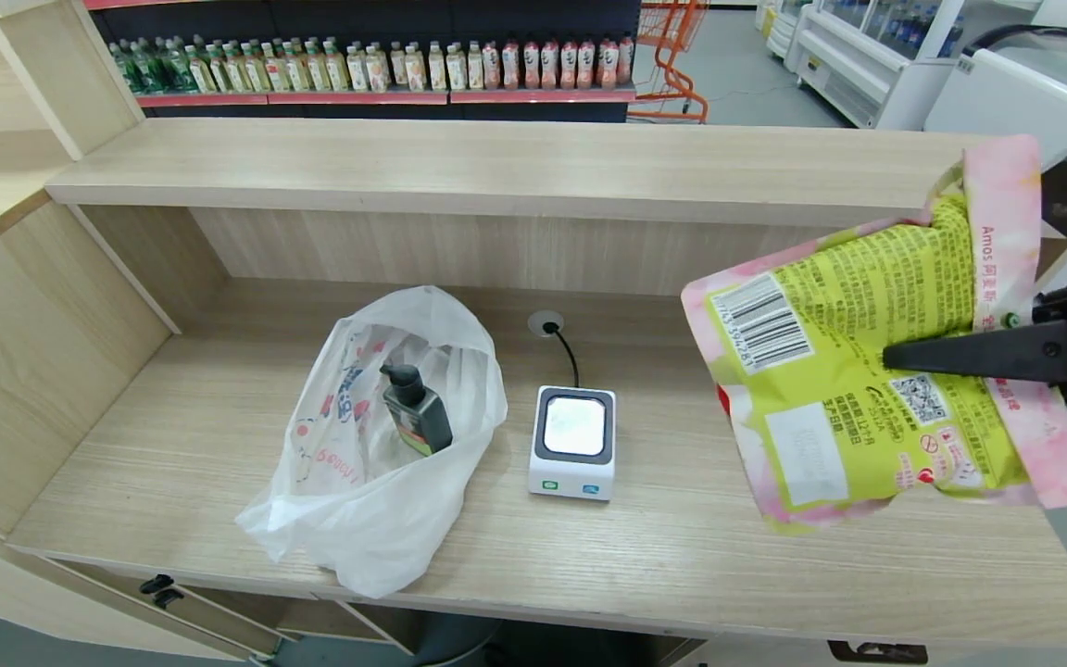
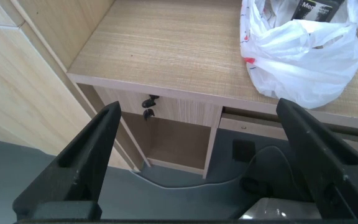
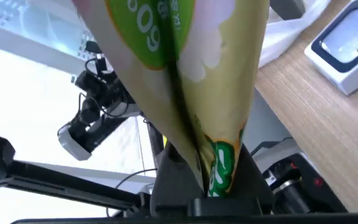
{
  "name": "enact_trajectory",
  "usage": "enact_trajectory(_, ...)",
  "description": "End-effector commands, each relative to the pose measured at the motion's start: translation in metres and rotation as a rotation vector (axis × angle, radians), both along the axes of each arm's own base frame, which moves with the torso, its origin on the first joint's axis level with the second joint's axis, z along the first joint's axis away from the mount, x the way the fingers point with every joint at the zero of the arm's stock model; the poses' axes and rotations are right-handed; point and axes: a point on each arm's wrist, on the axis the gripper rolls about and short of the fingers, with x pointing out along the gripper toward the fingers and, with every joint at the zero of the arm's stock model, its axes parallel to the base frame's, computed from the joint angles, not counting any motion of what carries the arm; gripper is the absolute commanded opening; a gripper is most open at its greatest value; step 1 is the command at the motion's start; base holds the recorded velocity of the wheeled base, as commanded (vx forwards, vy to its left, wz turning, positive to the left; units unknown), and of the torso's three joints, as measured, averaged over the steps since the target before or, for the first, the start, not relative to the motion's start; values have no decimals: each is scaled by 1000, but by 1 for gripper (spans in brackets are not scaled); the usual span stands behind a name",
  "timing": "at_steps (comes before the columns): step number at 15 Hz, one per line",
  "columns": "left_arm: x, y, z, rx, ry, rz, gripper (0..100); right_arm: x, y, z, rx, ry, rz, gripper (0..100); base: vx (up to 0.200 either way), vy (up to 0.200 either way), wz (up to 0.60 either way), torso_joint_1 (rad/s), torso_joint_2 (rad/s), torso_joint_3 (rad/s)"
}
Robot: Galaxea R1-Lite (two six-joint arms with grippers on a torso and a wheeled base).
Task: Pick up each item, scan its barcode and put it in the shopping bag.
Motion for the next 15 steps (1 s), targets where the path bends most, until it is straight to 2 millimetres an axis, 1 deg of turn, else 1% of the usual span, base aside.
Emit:
enact_trajectory(1, 0, 0, 0, 0, 0, 1, 100, -7, 6, -8, -11, -58, 47, 0, 0, 0, 0, 0, 0, 0)
enact_trajectory(4, 0, 0, 0, 0, 0, 1, 100, -15, 10, -34, -74, -323, 131, 0, 0, 0, 0, 0, 0, 0)
enact_trajectory(5, 0, 0, 0, 0, 0, 1, 100, -16, 10, -38, -87, -381, 145, 0, 0, 0, 0, 0, 0, 0)
enact_trajectory(10, 0, 0, 0, 0, 0, 1, 100, -17, 12, -38, -93, -446, 169, 0, 0, 0, 0, 0, 0, 0)
enact_trajectory(12, 0, 0, 0, 0, 0, 1, 100, -22, 13, -38, -93, -466, 179, 0, 0, 0, 0, 0, 0, 0)
enact_trajectory(13, 0, 0, 0, 0, 0, 1, 100, -25, 16, -36, -86, -476, 198, 0, 0, 0, 0, 0, 0, 0)
enact_trajectory(15, 0, 0, 0, 0, 0, 1, 100, -29, 16, -32, -74, -501, 209, 0, 0, 0, 0, 0, 0, 0)
